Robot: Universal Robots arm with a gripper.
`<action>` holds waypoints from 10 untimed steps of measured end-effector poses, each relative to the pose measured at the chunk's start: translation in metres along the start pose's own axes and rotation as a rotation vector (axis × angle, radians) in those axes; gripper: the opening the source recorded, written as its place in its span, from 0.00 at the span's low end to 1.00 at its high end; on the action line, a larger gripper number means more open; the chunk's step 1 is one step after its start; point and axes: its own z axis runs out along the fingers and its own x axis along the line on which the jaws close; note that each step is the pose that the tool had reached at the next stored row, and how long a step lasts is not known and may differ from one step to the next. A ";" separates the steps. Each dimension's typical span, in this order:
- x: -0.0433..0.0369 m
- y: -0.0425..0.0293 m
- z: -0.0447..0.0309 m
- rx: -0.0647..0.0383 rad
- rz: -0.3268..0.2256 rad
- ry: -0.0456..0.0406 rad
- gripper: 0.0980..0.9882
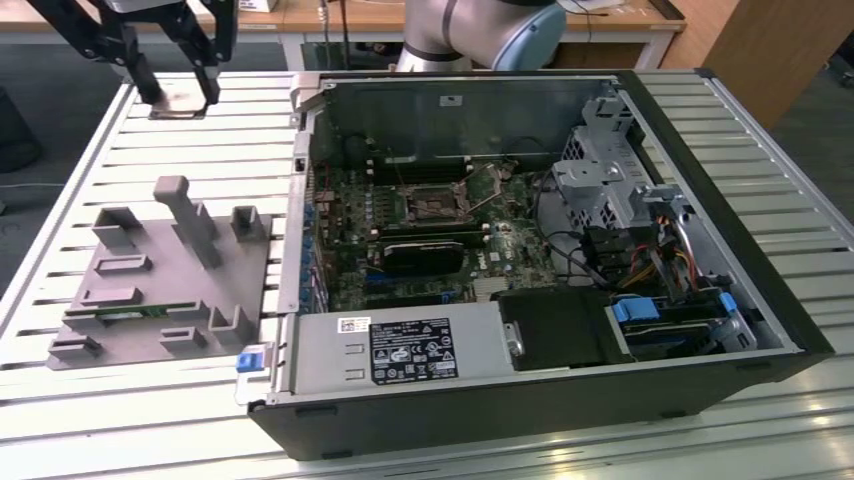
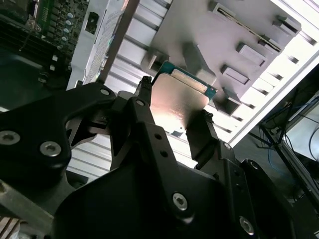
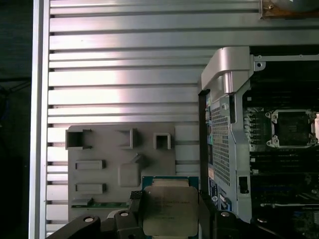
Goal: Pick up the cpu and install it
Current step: 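Pick up the cpu and move it towards the insertion slot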
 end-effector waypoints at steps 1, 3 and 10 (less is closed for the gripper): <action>-0.0023 0.0002 0.0000 0.000 0.000 -0.0001 0.49; -0.0069 0.0005 0.0000 0.000 0.000 0.0000 0.49; -0.0222 0.0019 -0.0003 0.000 0.000 0.0004 0.49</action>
